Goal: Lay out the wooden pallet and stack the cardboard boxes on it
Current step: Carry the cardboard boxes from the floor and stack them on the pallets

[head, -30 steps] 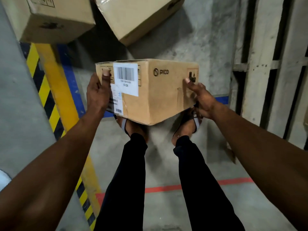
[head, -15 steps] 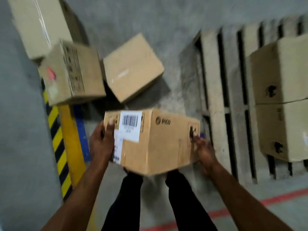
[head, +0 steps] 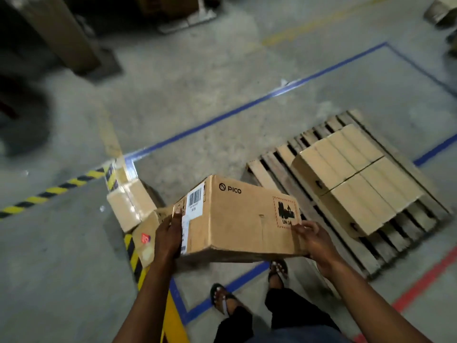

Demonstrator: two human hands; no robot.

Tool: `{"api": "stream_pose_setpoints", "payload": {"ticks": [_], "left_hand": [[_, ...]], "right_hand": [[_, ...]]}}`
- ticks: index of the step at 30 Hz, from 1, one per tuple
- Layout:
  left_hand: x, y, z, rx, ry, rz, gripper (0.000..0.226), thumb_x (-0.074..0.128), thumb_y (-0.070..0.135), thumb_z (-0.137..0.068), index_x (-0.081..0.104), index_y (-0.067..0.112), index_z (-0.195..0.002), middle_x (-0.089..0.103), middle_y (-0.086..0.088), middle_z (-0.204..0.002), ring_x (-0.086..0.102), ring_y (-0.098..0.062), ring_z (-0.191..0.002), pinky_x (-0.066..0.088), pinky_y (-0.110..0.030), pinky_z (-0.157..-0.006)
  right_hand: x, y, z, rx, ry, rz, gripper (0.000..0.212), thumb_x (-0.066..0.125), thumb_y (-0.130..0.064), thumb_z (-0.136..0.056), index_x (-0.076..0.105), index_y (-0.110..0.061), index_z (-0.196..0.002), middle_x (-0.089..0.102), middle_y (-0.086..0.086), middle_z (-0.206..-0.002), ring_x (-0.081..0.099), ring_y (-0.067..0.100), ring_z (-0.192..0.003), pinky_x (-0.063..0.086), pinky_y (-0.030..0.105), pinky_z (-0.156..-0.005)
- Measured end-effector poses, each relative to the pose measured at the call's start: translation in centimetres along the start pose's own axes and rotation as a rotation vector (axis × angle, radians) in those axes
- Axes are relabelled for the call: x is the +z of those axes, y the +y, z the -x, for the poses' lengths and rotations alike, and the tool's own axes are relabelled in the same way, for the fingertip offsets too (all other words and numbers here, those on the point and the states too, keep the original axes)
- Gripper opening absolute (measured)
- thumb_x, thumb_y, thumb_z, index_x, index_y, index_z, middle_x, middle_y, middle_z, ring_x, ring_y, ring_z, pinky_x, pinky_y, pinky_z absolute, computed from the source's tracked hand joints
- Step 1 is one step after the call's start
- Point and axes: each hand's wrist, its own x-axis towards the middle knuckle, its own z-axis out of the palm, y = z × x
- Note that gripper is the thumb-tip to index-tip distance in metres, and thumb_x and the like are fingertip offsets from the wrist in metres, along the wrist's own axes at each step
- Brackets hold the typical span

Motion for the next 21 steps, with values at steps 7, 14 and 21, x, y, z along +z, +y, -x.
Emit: {"api": "stream_pose_setpoints", "payload": {"ticks": [7,14,21], "left_hand": [[3.3,9.6,5.3,0.047,-0.106,-0.073,0.050,0.054,0.063,-0.101,0.074,0.017,-0.110,0.072,-0.012,-0.114,0.069,-0.034,-0.103,0.054,-0.050,-0.102],[12.1,16.7,3.7,0.111,-0.163,-0.112,0.057,0.049,0.058,-0.106,0.067,0.010,-0.132,0.072,-0.010,-0.120,0.067,-0.024,-0.100,0.052,-0.034,-0.076],[21.5,24.7,0.8,0.188,-0.205,-0.195,0.046,0.052,0.052,-0.106,0.068,0.013,-0.125,0.074,-0.002,-0.105,0.072,-0.020,-0.093,0.053,-0.031,-0.070]], "right_hand": [[-4.4,-0.9,2.1,-0.004,0.112,-0.172,0.029,0.072,-0.027,-0.096,0.064,-0.015,-0.121,0.073,0.010,-0.112,0.072,0.027,-0.096,0.061,0.042,-0.075],[-9.0,-5.2,-3.7,0.041,0.126,-0.323,0.017,0.065,-0.022,-0.100,0.063,-0.016,-0.115,0.072,0.004,-0.101,0.069,0.022,-0.089,0.057,0.034,-0.072],[-13.7,-10.1,-11.2,0.083,0.127,-0.443,0.023,0.066,-0.038,-0.100,0.065,-0.022,-0.117,0.076,0.004,-0.104,0.072,0.024,-0.096,0.063,0.043,-0.079]]}}
